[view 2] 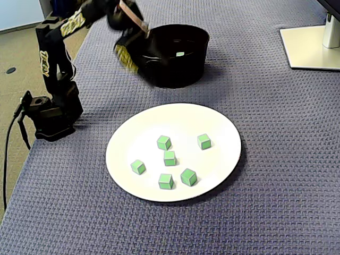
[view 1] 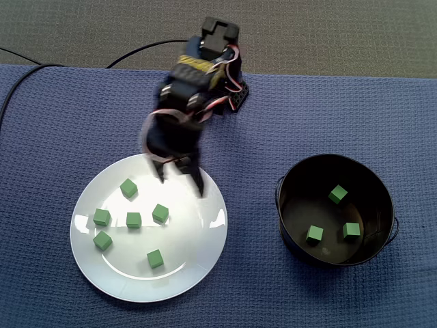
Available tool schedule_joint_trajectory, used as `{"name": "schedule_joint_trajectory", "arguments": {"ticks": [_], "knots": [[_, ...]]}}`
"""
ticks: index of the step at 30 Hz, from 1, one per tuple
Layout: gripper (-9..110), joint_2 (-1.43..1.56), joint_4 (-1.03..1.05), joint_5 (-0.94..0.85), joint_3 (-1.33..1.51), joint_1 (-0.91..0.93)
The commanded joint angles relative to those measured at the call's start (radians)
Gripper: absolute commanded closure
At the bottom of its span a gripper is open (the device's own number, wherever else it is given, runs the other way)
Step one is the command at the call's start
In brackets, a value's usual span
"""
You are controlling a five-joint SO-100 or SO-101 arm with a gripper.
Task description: Pick up the items on the white plate and put them in the black container.
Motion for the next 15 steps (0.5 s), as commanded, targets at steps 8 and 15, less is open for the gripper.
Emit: {"name": "schedule_joint_trajectory", "arguments": {"ticks": [8, 15], "knots": [[68, -0.126, -0.267, -0.141, 0.204, 0.196], [69, -0.189, -0.307, -0.173, 0.225, 0.21]]}}
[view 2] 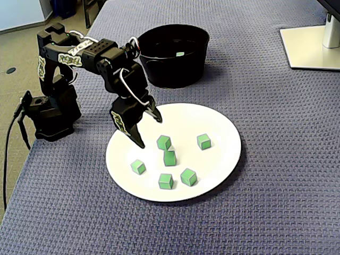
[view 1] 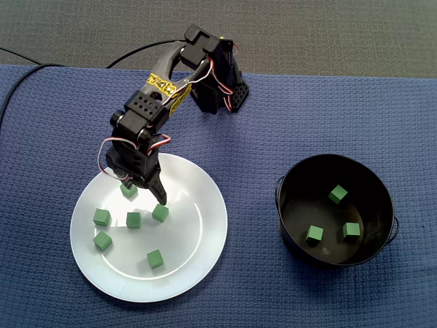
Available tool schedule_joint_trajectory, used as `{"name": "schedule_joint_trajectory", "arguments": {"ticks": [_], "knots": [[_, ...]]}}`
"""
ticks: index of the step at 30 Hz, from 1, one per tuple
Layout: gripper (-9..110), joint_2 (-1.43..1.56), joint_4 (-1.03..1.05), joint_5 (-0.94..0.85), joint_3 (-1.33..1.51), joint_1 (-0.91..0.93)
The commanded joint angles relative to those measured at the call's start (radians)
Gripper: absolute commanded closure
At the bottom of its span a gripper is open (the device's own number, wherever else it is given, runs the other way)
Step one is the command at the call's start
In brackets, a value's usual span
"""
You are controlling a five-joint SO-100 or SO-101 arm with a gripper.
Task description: Pick up the items on the white plate and put them in the black container.
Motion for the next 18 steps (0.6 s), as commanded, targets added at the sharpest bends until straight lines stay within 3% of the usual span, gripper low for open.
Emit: {"name": "schedule_joint_trajectory", "arguments": {"ticks": [1, 18], "knots": [[69, -0.005, -0.044, -0.008, 0.015, -0.005], [67, -0.046, -0.129, 0.071, 0.064, -0.126]]}}
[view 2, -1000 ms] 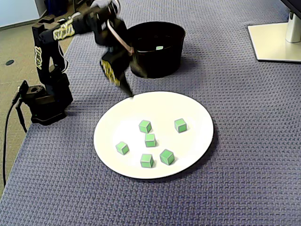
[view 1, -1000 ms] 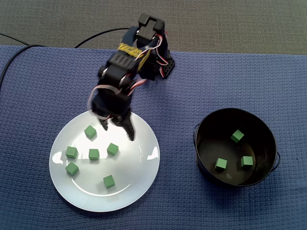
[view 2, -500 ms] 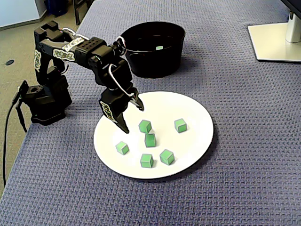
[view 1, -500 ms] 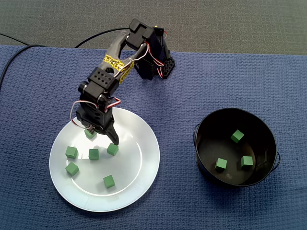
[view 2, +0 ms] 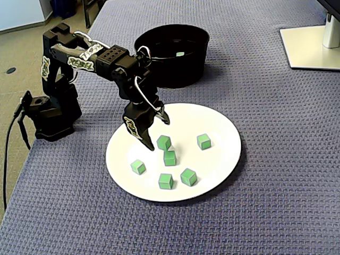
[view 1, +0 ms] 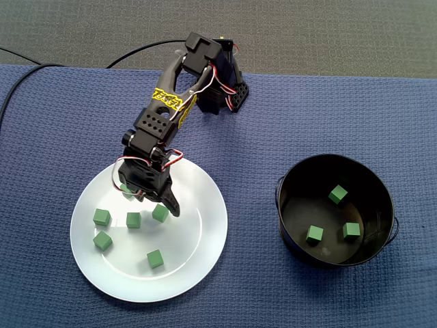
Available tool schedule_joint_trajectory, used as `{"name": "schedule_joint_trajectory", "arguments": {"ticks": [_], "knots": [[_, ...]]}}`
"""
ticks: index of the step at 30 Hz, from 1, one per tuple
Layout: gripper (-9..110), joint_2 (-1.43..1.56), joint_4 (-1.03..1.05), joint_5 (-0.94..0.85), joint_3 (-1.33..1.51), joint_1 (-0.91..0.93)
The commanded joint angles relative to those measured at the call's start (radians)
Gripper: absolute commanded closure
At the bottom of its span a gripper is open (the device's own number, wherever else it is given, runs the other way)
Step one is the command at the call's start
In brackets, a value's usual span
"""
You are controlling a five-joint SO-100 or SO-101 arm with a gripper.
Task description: Pick up the items on the white plate and put them in the black container.
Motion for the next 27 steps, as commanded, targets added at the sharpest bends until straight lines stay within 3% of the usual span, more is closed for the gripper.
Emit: {"name": "schedule_joint_trajectory", "arguments": {"ticks": [1, 15, 27], "knots": [[67, 0.002, -0.018, 0.018, -0.011, -0.038], [71, -0.055, -0.052, 0.023, -0.021, -0.06], [84, -0.069, -0.055, 0.015, -0.017, -0.06]]}}
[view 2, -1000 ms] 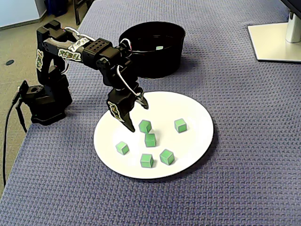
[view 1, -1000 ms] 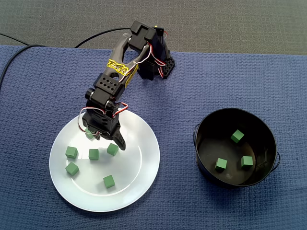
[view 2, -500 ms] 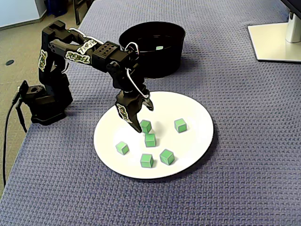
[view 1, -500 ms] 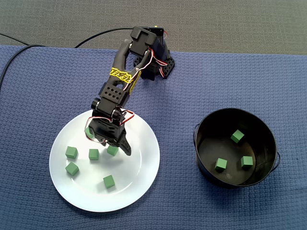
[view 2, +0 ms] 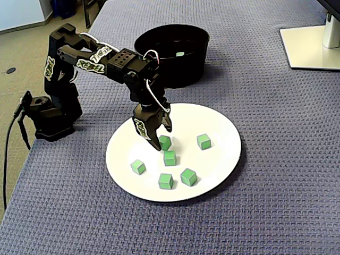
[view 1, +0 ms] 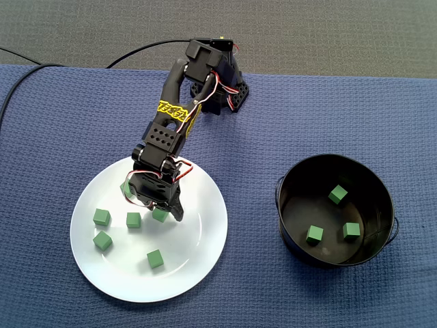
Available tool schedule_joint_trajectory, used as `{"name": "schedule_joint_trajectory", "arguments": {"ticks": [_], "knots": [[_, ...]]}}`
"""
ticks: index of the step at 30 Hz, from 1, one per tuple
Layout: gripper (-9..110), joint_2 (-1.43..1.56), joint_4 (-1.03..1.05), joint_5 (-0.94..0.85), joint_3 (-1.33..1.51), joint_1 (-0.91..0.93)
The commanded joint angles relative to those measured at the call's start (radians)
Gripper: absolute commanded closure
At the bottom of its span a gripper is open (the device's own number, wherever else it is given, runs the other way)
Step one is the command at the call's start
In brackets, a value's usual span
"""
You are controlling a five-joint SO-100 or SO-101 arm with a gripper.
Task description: Pick up the items on the white plate and put them in the black container.
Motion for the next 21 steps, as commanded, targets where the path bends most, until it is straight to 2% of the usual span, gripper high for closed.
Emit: {"name": "schedule_joint_trajectory", "arguments": {"ticks": [1, 9, 21], "knots": [[87, 0.006, -0.014, -0.003, -0.015, 0.0], [101, 0.015, -0.054, 0.014, 0.02, -0.002], [101, 0.074, -0.035, 0.055, 0.017, -0.003]]}}
